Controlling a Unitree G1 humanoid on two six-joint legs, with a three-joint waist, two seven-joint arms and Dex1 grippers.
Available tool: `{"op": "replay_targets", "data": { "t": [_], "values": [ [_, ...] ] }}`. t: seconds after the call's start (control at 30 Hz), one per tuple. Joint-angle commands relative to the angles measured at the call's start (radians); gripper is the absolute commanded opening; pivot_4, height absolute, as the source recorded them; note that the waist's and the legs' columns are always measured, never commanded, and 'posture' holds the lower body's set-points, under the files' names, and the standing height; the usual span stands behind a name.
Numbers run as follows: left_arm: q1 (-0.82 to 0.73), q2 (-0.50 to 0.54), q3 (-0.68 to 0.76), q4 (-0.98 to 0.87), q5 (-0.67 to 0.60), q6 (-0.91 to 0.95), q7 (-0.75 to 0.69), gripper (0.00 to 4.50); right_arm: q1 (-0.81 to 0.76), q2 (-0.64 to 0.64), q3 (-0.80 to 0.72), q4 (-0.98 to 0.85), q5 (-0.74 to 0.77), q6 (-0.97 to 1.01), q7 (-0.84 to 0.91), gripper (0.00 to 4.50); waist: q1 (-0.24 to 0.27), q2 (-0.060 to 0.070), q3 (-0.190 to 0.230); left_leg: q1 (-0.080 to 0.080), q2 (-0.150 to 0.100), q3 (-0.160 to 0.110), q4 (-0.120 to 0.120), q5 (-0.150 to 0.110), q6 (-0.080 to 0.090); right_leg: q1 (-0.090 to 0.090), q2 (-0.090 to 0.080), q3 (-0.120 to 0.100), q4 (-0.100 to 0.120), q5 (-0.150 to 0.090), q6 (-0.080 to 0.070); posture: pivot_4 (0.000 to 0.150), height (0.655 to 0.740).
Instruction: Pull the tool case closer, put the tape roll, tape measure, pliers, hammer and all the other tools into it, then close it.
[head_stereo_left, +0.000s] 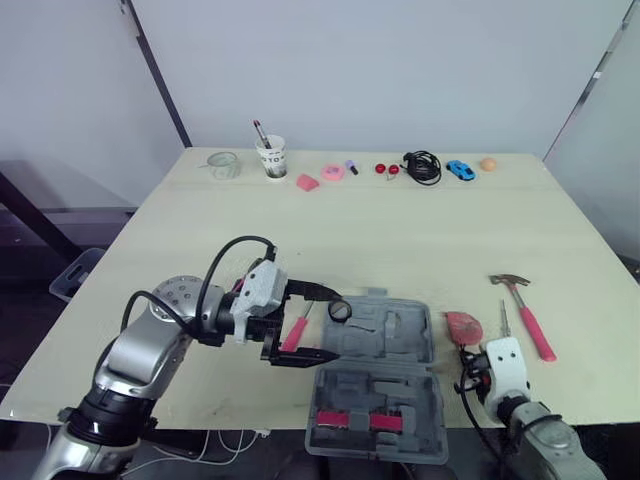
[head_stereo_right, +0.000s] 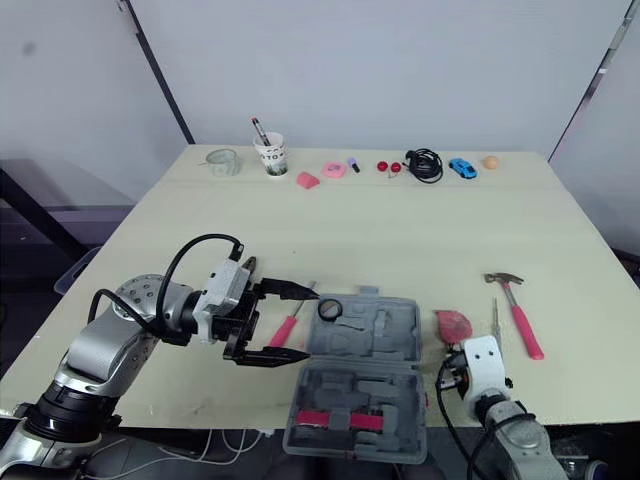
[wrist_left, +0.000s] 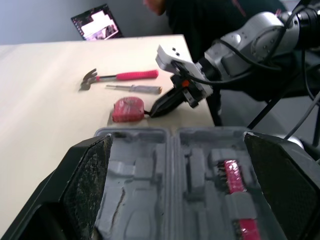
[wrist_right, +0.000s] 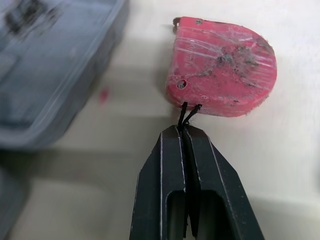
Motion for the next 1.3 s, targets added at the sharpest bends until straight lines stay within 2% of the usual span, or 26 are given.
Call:
{"op": "replay_targets", "data": {
  "t": [0.03, 0.33, 0.63, 0.9, 1.0, 1.23, 1.3],
  "values": [
    [-0.018, 0.015, 0.017, -0.026, -0.028, -0.014, -0.050, 4.50, 0.051, -0.009, -0.007, -0.077, 0.017, 0.008, 0.009, 0.04, 0.000, 0.000, 0.000, 0.000, 0.000, 0.000, 0.000, 0.000, 0.000, 0.000, 0.000, 0.000, 0.000, 0.000, 0.000, 0.150, 0.7400],
    [-0.056, 0.013, 0.008, 0.002, -0.031, -0.031, -0.144, 4.50, 0.199, -0.059, -0.018, -0.186, 0.054, 0.010, 0.069, 0.04, 0.002, 0.000, 0.000, 0.000, 0.000, 0.000, 0.000, 0.000, 0.000, 0.000, 0.000, 0.000, 0.000, 0.000, 0.000, 0.150, 0.7400],
    [-0.069, 0.003, 0.008, 0.011, -0.023, -0.029, -0.146, 4.50, 0.254, -0.091, -0.048, -0.184, 0.099, -0.011, 0.128, 0.04, 0.002, 0.000, 0.000, 0.000, 0.000, 0.000, 0.000, 0.000, 0.000, 0.000, 0.000, 0.000, -0.001, 0.000, 0.000, 0.150, 0.7400],
    [-0.069, 0.006, 0.010, 0.012, -0.014, -0.032, -0.142, 4.50, 0.292, -0.133, -0.077, -0.087, 0.130, -0.102, 0.222, 0.04, 0.004, 0.000, 0.000, 0.000, 0.000, 0.000, 0.000, 0.000, 0.000, 0.000, 0.000, 0.000, -0.001, 0.000, 0.000, 0.150, 0.7400],
    [-0.067, 0.008, 0.016, 0.011, -0.014, -0.034, -0.138, 4.50, 0.294, -0.148, -0.066, -0.040, 0.120, -0.153, 0.255, 0.98, 0.003, -0.001, 0.000, 0.000, 0.000, 0.000, 0.000, 0.000, 0.000, 0.000, 0.000, 0.000, -0.001, 0.000, 0.000, 0.150, 0.7400],
    [-0.052, 0.009, 0.034, 0.015, -0.023, -0.032, -0.124, 4.50, 0.335, -0.223, -0.092, -0.044, 0.143, -0.260, 0.371, 4.46, 0.006, -0.001, 0.000, 0.000, 0.000, 0.000, 0.001, 0.000, 0.000, 0.000, 0.000, 0.000, -0.001, 0.000, 0.000, 0.150, 0.7400],
    [-0.049, 0.009, 0.041, 0.020, -0.023, -0.035, -0.123, 4.50, 0.349, -0.265, -0.115, -0.070, 0.160, -0.278, 0.418, 4.46, 0.006, -0.001, 0.000, 0.000, 0.000, 0.000, 0.000, 0.000, 0.000, 0.000, 0.000, 0.000, -0.001, 0.000, 0.000, 0.150, 0.7400]
  ]
}}
